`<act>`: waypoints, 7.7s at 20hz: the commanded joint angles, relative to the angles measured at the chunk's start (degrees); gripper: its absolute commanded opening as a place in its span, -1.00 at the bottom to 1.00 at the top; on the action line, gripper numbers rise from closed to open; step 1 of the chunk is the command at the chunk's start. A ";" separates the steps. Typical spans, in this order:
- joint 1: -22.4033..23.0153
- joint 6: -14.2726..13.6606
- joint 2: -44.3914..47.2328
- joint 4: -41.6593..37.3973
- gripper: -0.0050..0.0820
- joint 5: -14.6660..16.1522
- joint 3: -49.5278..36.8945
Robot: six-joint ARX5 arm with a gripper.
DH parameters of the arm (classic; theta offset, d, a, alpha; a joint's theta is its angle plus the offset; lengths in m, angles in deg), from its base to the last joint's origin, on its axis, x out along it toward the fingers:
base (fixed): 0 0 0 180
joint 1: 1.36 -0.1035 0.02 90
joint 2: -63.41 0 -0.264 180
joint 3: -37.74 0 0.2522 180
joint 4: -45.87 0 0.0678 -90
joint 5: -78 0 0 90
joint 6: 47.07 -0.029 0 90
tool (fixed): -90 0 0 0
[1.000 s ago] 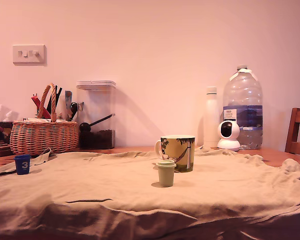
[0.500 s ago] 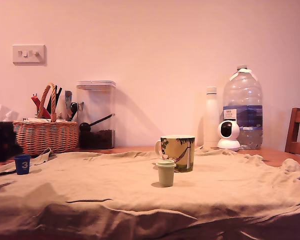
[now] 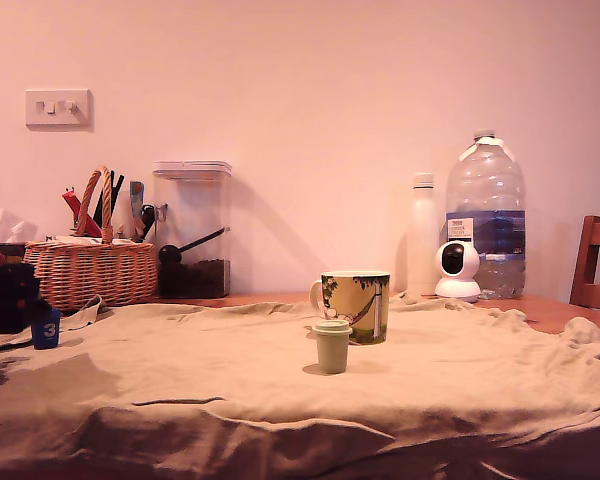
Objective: Pick up the coffee capsules on the table and drop them inside the coffee cup
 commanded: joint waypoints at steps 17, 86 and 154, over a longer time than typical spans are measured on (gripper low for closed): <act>-1.77 -2.03 7.10 2.54 0.46 3.04 8.35; 7.54 -2.12 -9.53 27.76 -0.52 25.99 20.52; 31.80 -6.82 12.00 84.13 -0.52 9.81 75.84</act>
